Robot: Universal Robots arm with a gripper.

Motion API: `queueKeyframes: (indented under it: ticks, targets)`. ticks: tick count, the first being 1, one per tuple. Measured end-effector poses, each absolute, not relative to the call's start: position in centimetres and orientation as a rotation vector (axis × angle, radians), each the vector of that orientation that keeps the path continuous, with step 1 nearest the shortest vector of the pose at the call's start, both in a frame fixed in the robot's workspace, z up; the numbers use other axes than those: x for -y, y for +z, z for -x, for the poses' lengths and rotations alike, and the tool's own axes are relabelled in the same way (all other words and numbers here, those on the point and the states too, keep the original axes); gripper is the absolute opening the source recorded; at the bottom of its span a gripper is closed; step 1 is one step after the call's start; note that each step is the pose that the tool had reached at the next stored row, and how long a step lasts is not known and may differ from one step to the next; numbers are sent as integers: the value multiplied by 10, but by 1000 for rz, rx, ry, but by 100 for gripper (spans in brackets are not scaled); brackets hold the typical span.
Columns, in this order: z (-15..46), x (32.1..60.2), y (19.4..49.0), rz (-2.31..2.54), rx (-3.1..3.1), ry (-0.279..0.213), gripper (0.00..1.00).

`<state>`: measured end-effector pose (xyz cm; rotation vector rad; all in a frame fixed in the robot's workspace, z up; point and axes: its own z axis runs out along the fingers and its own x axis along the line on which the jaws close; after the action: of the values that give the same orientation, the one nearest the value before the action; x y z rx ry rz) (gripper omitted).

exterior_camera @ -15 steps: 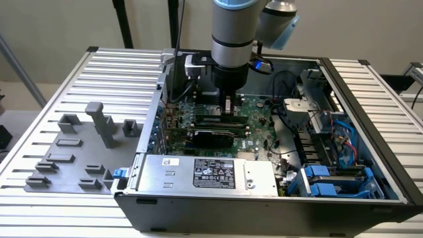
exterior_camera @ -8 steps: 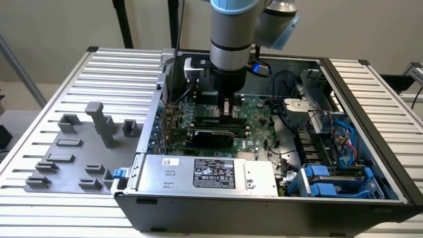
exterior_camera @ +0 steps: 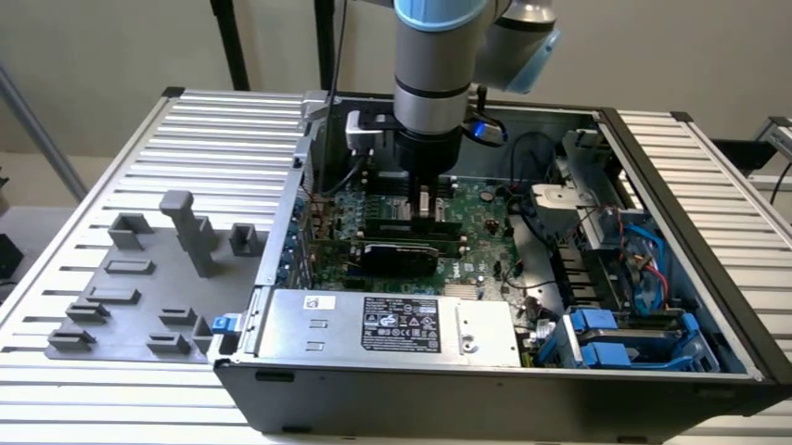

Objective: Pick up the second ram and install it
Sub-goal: 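Insert the second ram into the second slot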

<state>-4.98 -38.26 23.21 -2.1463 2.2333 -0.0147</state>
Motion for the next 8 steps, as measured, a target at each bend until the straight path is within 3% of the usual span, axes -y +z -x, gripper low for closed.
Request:
queueKeyframes:
  ticks: [8]
  targets:
    - [47,382,231,2155,-2242,-2,13]
